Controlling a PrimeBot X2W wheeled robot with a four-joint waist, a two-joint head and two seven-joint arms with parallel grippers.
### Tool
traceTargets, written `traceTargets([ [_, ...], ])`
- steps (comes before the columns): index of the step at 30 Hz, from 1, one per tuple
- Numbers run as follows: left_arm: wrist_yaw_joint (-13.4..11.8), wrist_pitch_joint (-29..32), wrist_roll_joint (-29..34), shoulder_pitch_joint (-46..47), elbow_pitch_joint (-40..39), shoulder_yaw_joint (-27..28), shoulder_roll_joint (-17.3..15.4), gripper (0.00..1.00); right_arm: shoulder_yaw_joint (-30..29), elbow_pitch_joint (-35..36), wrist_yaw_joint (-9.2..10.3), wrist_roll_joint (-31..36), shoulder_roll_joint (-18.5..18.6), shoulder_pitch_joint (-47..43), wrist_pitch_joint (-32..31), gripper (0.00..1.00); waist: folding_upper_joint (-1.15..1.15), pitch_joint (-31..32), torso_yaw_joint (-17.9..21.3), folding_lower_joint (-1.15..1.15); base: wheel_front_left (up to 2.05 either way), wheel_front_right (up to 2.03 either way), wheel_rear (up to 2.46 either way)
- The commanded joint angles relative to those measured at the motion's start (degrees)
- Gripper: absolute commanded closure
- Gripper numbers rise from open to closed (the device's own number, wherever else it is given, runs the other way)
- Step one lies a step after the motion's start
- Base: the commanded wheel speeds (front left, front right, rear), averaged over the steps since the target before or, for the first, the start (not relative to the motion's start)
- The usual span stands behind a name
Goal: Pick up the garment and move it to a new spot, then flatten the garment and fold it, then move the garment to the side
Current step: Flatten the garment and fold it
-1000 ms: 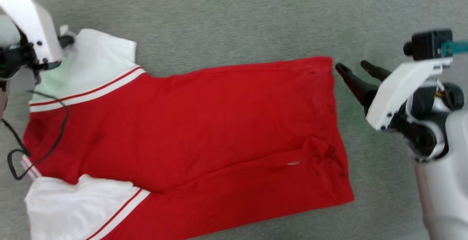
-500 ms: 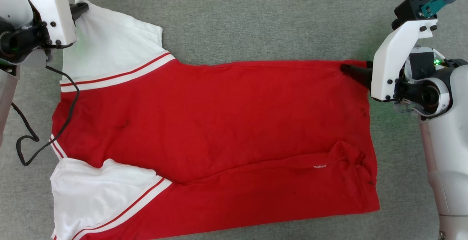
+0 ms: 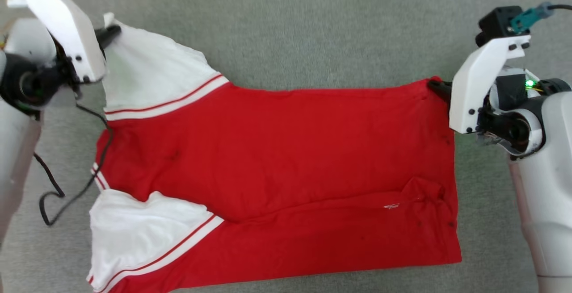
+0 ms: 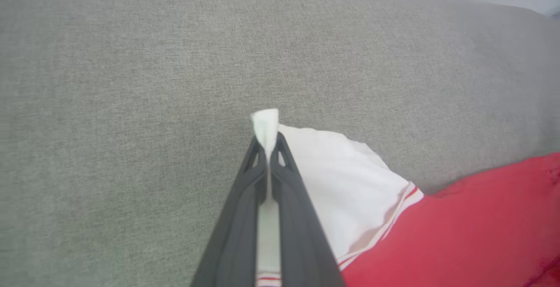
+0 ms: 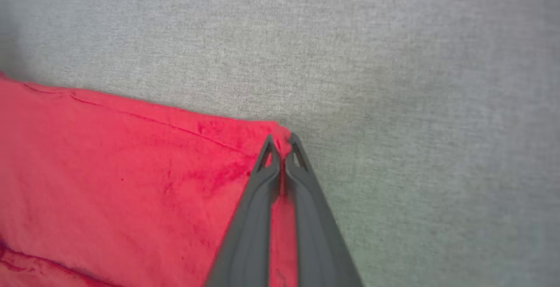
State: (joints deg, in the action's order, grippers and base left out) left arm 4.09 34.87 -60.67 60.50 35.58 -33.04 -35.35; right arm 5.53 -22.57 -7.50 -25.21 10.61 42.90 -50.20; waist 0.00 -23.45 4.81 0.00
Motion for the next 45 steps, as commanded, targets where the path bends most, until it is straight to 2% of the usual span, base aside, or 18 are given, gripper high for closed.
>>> traceTargets([
  [1,0.4,-0.9,-0.3,-1.7,-0.1,0.3,0.1,1.00,0.0,0.7,0.02,-0.3,0.3,-1.3,1.0,1.00,0.00,3.4,-0.9,0.00,0.00,0.00,0.00],
  [8,0.5,-8.6,-2.2,-11.4,-2.7,2.2,-0.1,1.00,-1.6,1.6,0.02,-2.0,1.6,-7.4,4.5,1.00,0.00,10.9,-2.9,0.00,0.00,0.00,0.00],
  [15,-1.4,-15.5,-5.0,-24.7,-8.5,4.3,-0.1,1.00,-3.8,2.8,0.02,-3.7,1.9,-16.1,8.1,1.00,0.00,15.3,-4.9,0.00,0.00,0.00,0.00],
  [21,-3.6,-20.2,-8.2,-36.9,-13.3,6.1,0.3,1.00,-4.1,3.5,0.02,-5.7,1.2,-23.3,11.6,1.00,0.00,17.2,-4.9,0.00,0.00,0.00,0.00],
  [26,-5.8,-22.0,-10.1,-45.9,-16.1,5.9,1.5,1.00,-4.5,2.7,0.02,-6.4,1.6,-28.5,14.5,1.00,0.00,18.2,-5.0,0.00,0.00,0.00,0.00],
  [32,-7.3,-22.5,-11.1,-50.6,-15.7,4.8,3.4,1.00,-3.6,1.0,0.02,-7.1,1.2,-32.9,18.1,1.00,0.00,19.1,-5.2,0.00,0.00,0.00,0.00],
  [33,-7.4,-22.2,-11.4,-51.4,-15.3,4.5,3.7,1.00,-3.4,0.7,0.02,-7.1,1.2,-33.6,19.0,0.96,0.00,19.3,-5.1,0.00,0.00,0.00,0.00],
  [34,-7.5,-22.3,-11.6,-52.0,-14.9,4.5,4.1,1.00,-3.0,0.4,0.02,-6.6,1.4,-34.1,19.9,0.68,0.00,19.5,-5.1,0.00,0.00,0.00,0.00],
  [35,-7.6,-23.0,-11.6,-52.2,-14.4,4.6,4.4,0.93,-2.6,0.0,0.02,-6.5,1.4,-34.7,20.9,0.67,0.00,19.7,-5.0,0.00,0.00,0.00,0.00],
  [36,-7.5,-23.3,-11.6,-52.7,-14.0,4.6,4.7,0.67,-2.3,-0.5,0.02,-6.7,1.3,-35.3,21.8,0.66,0.00,19.9,-4.9,0.00,0.00,0.00,0.00],
  [37,-7.3,-23.5,-11.8,-53.3,-13.7,4.4,5.1,0.26,-1.6,-0.6,0.02,-6.7,1.3,-35.8,22.9,0.55,0.00,20.2,-4.8,0.00,0.00,0.00,0.00],
  [38,-7.2,-24.4,-11.3,-53.5,-13.2,4.5,5.2,0.00,-1.2,-0.8,0.02,-6.7,1.4,-36.3,24.2,0.00,0.00,20.4,-4.6,0.00,0.00,0.00,0.00],
  [41,-7.3,-27.6,-9.4,-53.6,-12.7,4.3,5.9,0.00,0.2,-0.3,0.02,-6.4,1.8,-37.3,28.6,0.00,0.00,21.3,-4.4,0.00,0.00,0.00,0.00],
  [45,-8.2,-35.3,-4.9,-53.4,-14.6,4.5,6.4,0.00,0.8,2.1,0.02,-5.3,2.6,-38.6,33.4,0.00,0.00,22.5,-4.0,0.00,0.00,0.00,0.00],
])
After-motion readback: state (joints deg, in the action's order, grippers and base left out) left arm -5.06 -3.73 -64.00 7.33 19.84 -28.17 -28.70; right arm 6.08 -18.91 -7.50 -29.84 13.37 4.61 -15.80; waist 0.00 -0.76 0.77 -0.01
